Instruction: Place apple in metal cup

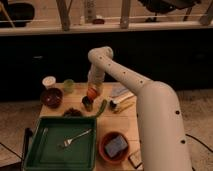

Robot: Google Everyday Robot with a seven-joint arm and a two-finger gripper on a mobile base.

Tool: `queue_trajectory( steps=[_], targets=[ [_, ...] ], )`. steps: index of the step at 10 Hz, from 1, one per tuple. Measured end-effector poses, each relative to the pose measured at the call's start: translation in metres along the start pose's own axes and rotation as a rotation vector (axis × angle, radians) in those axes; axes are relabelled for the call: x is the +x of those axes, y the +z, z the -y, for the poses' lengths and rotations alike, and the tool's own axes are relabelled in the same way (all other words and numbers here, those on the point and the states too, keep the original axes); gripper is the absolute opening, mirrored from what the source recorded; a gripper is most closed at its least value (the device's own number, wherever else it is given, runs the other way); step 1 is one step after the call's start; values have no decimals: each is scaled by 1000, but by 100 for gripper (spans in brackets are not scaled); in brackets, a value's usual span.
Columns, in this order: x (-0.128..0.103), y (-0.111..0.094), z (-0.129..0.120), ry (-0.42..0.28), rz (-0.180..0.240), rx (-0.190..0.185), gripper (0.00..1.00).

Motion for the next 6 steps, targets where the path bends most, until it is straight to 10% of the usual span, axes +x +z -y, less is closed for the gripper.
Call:
queue_trajectory(
  steps=[6],
  targets=[
    [1,-1,0,8,7,4,5]
  ],
)
